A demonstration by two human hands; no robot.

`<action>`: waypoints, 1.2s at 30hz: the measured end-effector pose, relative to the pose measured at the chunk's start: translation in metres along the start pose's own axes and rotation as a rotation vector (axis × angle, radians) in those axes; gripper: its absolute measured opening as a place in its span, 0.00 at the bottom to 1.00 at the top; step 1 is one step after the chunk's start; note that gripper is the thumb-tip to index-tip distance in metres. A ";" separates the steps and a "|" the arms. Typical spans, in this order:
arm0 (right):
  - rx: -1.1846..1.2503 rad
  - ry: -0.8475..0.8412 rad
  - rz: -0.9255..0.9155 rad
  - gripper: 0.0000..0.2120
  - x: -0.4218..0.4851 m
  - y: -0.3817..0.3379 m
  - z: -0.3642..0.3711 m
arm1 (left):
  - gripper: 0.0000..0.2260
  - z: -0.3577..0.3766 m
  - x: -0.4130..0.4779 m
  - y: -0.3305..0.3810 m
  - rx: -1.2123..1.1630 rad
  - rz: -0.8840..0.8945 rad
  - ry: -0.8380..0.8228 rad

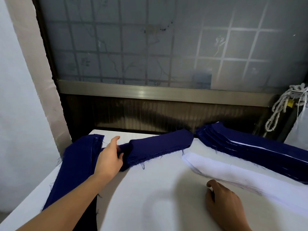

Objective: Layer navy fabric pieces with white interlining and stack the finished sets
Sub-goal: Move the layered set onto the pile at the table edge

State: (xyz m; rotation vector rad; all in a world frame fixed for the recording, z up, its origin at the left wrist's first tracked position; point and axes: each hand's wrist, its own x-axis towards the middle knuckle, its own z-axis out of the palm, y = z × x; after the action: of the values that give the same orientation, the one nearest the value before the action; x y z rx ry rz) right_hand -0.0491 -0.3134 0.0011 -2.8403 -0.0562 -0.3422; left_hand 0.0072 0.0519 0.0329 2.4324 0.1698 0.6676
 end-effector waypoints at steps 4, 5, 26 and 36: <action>0.017 0.028 0.000 0.07 0.000 0.000 0.002 | 0.08 0.012 -0.013 0.022 0.072 0.179 -0.005; 0.019 0.034 0.000 0.08 0.000 0.000 0.002 | 0.07 0.016 -0.021 0.029 0.066 0.242 -0.012; -0.017 0.393 -0.480 0.04 0.008 0.011 0.009 | 0.12 0.046 -0.093 0.096 -0.095 0.725 0.160; -0.053 0.505 -0.376 0.28 0.006 0.014 0.016 | 0.05 0.048 -0.076 0.054 -0.119 0.099 0.280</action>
State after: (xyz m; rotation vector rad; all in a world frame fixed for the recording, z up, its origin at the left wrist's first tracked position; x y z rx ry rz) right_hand -0.0386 -0.3225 -0.0168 -2.6904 -0.4826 -1.1384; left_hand -0.0366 -0.0373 -0.0004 2.2365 0.1185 1.0330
